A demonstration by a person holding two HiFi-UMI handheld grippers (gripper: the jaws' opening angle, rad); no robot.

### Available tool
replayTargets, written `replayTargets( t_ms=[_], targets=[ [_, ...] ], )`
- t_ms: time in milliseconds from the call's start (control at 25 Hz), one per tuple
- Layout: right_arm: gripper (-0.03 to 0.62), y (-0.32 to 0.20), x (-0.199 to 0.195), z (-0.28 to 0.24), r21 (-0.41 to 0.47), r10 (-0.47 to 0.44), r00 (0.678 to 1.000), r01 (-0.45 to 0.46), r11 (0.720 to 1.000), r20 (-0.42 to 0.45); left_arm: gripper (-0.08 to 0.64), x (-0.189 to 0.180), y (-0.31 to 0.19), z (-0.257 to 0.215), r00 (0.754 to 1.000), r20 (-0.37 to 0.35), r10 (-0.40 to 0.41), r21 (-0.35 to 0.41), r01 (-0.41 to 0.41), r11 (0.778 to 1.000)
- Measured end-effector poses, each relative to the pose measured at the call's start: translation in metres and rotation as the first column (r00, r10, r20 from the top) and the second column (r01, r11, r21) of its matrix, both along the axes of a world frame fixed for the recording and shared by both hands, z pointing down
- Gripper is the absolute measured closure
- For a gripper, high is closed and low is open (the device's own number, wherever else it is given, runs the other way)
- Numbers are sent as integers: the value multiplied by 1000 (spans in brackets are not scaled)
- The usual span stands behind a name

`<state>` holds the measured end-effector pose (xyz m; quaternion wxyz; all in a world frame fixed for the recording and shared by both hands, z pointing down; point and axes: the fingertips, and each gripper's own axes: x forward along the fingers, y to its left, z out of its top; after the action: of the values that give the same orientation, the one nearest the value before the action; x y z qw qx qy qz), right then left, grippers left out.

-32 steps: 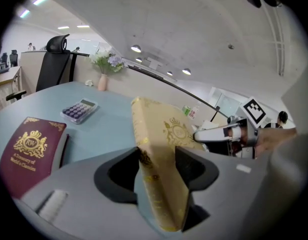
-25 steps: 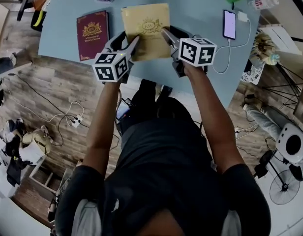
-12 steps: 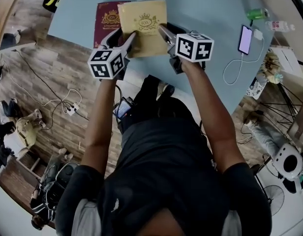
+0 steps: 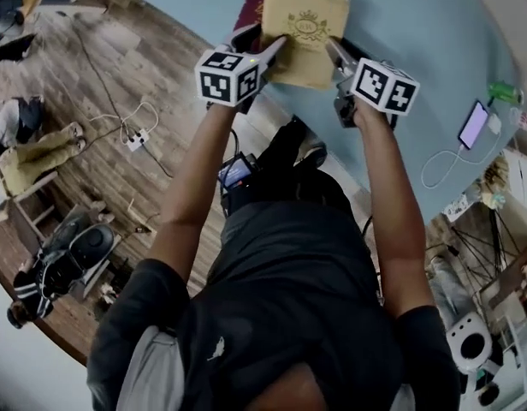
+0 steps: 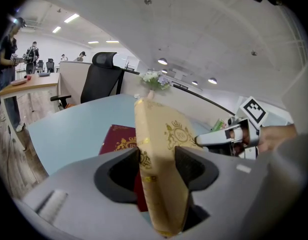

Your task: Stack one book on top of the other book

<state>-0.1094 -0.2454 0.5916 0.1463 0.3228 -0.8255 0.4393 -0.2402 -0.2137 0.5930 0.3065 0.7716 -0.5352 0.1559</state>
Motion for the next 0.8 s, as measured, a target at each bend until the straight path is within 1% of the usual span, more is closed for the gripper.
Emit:
replayTargets(
  t_ms=[200, 480, 680, 800],
  targets=[
    [489, -5, -24, -2, -1, 2, 1000, -2, 1000, 6, 284, -22, -6, -2, 1000, -18, -5, 6, 5, 1000],
    [488, -8, -41, 5, -40, -5, 1000, 5, 999, -1, 284, -37, -13, 3, 999, -43, -23, -6, 22, 1000],
    [488, -11, -49, 6, -52, -8, 1000, 7, 999, -10, 283, -45, -16, 5, 997, -64, -34, -13, 33, 999],
    [488, -10, -57, 6, -56, -14, 1000, 13, 998, -8, 282, -54, -16, 3, 997, -62, -39, -14, 38, 999]
  ],
)
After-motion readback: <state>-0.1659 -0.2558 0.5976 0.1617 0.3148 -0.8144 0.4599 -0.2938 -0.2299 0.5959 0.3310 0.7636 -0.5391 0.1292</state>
